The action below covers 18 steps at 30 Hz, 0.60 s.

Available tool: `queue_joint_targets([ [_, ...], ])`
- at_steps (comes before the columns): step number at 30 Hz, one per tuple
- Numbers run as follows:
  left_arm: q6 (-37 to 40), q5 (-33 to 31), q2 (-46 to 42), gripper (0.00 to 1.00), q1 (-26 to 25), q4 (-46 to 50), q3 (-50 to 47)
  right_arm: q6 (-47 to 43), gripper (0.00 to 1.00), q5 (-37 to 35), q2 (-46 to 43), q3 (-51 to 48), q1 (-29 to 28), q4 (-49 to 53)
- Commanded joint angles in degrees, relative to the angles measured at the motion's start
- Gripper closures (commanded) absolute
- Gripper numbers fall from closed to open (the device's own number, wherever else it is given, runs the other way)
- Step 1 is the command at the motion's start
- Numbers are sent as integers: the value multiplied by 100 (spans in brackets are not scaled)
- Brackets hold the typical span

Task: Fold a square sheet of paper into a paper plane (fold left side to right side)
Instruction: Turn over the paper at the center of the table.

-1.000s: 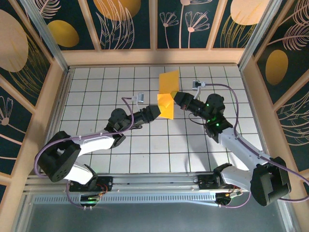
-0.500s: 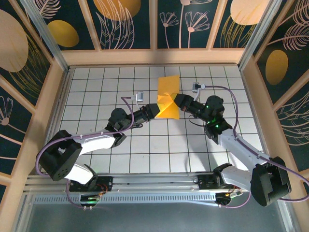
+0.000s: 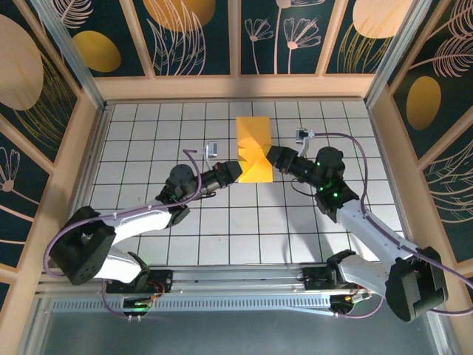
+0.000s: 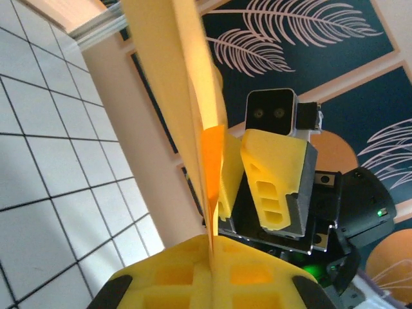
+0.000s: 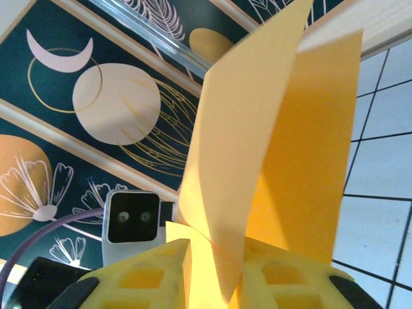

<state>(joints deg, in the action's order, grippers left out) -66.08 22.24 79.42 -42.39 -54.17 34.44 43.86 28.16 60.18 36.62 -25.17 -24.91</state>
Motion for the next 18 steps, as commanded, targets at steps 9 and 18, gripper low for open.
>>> queue_joint_targets([
  [9, 2914, -1195, -615, 100, -56, 5983, 1727, -1756, 30, -3024, -320, 682, 47, 3092],
  [18, 3394, -3888, 419, 100, -853, 9492, 3393, -1806, 1, -4346, -297, 275, 116, 3494],
])
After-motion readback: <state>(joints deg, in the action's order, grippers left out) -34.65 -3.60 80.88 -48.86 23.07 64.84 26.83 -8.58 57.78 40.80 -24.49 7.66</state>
